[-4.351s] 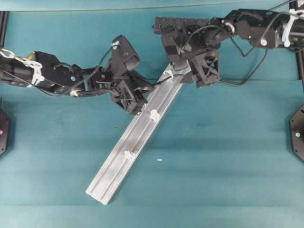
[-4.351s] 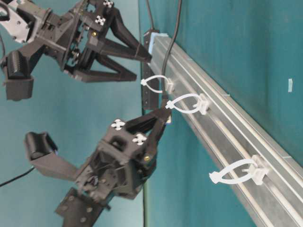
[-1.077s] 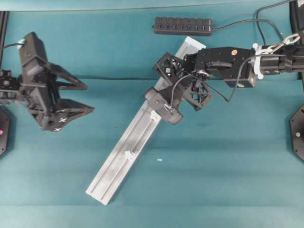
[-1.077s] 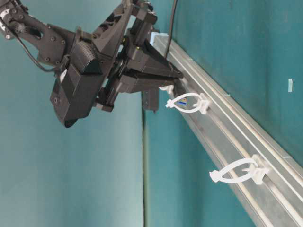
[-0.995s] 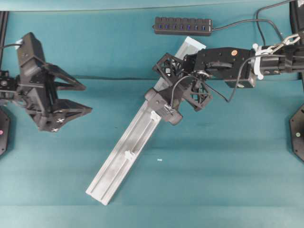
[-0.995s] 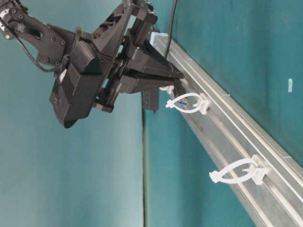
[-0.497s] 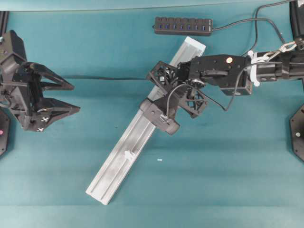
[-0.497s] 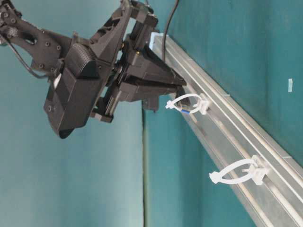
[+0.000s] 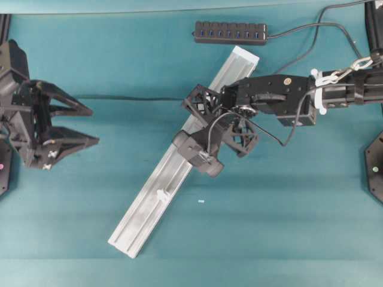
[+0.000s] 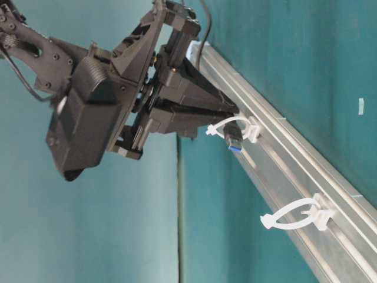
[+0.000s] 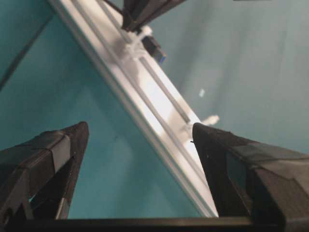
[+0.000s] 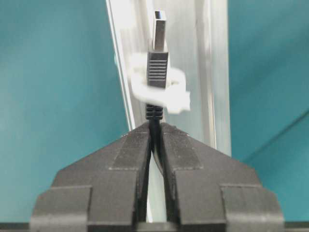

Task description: Pass the USB cable through three rings with both arms.

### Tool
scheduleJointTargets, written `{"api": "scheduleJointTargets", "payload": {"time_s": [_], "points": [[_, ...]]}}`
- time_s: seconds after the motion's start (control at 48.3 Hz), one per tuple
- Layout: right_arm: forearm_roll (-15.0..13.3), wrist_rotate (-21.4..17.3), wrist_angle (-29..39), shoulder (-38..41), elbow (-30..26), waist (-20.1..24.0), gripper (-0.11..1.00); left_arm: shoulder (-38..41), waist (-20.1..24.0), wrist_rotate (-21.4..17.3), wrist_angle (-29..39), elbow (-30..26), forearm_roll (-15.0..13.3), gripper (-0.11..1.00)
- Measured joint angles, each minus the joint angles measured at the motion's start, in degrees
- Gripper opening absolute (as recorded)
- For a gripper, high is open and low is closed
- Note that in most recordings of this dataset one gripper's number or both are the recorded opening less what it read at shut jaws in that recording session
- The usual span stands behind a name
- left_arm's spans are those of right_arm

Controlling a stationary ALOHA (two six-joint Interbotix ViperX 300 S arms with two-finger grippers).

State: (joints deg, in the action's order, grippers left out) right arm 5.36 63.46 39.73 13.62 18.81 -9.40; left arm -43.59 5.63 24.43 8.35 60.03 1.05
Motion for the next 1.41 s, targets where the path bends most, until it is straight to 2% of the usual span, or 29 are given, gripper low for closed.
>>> {"api": "scheduleJointTargets", "payload": {"time_s": [0.145,0.29,0.601,0.787,1.14,1.409], "points": [[2.81,-0.18,-1.76,0.0,0.0,0.0,0.08,0.97,-1.58,0.7,-1.58,0.0,0.09,0.93],[4.92,-1.32,-3.16,0.0,0.0,-0.09,0.08,2.64,-2.64,1.32,-6.06,0.0,0.09,0.93],[5.62,-2.64,-3.25,0.0,0.0,-0.35,0.08,13.54,-2.72,1.32,-18.98,-0.18,0.09,0.93],[6.15,-2.64,-3.25,-0.09,0.09,-0.88,0.08,22.94,-2.72,0.79,-24.96,-2.81,0.09,0.93],[6.86,-2.64,-3.25,-0.18,0.09,-1.32,0.08,39.81,-2.72,0.53,-29.18,-9.58,0.09,0.94],[7.03,-2.64,-3.16,-0.18,0.18,-1.32,0.08,46.93,-2.29,0.26,-29.62,-12.66,0.09,0.94]]}}
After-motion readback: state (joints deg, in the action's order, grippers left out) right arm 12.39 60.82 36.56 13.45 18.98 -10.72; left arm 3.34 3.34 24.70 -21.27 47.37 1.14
